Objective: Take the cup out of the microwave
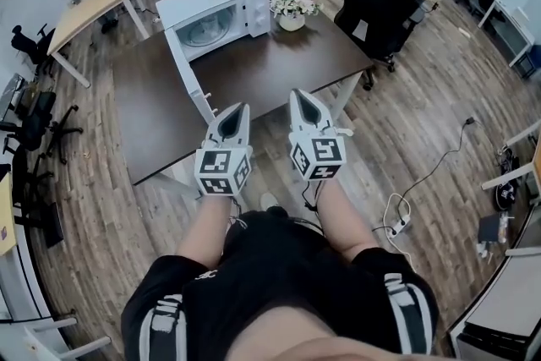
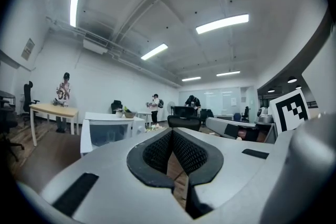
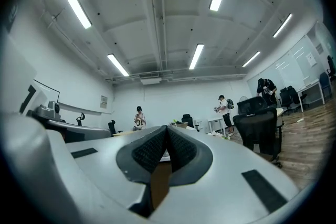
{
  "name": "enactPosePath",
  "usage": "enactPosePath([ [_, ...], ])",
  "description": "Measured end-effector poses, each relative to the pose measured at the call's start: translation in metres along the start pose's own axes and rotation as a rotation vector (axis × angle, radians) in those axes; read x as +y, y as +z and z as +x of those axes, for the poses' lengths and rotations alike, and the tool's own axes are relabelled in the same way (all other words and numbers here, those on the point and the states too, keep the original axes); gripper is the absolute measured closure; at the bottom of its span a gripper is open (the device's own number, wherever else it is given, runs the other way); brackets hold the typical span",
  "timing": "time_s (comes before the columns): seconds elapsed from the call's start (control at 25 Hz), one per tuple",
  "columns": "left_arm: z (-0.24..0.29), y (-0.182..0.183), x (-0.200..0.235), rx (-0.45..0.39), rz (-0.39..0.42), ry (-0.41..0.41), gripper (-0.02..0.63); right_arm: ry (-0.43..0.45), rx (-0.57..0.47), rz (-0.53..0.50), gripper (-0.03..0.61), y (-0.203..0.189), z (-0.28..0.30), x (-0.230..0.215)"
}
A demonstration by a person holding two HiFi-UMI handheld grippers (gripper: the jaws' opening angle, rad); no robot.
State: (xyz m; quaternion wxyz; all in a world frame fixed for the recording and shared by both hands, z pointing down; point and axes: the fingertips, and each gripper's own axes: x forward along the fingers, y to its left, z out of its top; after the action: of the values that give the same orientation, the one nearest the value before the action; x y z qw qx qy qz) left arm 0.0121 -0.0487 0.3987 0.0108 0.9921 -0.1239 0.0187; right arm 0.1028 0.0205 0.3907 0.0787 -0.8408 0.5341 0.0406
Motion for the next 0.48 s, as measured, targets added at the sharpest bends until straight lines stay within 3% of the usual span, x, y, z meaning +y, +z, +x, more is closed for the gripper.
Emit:
enactPosePath([
  [0.28,0.118,0.018,0.062,-0.011,-0.011,-0.016,0.612,0.018,0.012,-0.017,0.578,-0.004,0.125,-0.04],
  [0.48,0.167,0.027,0.097,-0.017,-0.021,0.001,0.612,0.031,0.029,-0.007,0.578,-0.009,0.186,-0.055],
])
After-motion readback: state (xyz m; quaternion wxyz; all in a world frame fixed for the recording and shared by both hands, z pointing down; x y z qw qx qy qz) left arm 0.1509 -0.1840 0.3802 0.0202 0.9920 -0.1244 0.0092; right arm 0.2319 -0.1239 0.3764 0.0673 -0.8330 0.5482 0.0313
